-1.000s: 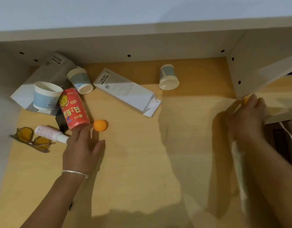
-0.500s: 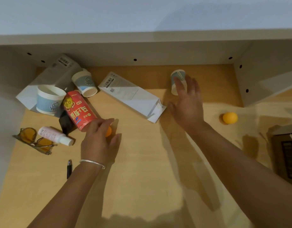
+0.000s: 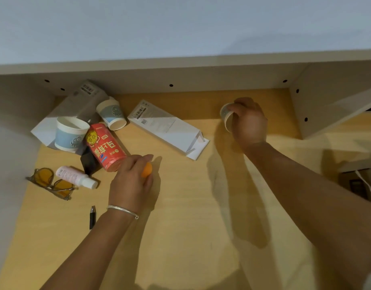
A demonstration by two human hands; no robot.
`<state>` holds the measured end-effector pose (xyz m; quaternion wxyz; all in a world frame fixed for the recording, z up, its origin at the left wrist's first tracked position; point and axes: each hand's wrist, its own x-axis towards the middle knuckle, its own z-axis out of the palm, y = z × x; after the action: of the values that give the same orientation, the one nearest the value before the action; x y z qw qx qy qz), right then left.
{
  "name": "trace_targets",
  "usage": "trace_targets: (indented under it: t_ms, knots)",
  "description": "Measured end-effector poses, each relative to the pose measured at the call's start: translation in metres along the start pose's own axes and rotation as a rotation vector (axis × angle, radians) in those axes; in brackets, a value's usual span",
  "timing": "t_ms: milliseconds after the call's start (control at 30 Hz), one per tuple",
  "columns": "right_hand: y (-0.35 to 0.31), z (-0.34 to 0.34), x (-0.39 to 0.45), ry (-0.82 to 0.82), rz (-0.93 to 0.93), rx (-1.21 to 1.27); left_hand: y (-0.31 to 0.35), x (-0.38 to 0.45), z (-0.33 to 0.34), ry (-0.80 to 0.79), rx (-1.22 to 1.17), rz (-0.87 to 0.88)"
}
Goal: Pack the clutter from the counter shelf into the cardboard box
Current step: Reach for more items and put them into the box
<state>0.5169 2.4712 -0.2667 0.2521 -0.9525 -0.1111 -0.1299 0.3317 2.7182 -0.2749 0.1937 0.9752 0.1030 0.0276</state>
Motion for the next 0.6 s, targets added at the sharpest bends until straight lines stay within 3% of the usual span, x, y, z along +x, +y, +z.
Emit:
trace_targets:
  t_ms: [200,600]
  knots:
    - [-0.013,-0.071,-0.038,0.057,0.028,0.163,0.052,0.0,-0.021,0.061,-0.05,0.149]
    - [0.029,-0.279,-0.118,0.418,0.089,0.099,0.254,-0.009,-0.048,0.138,-0.211,0.573]
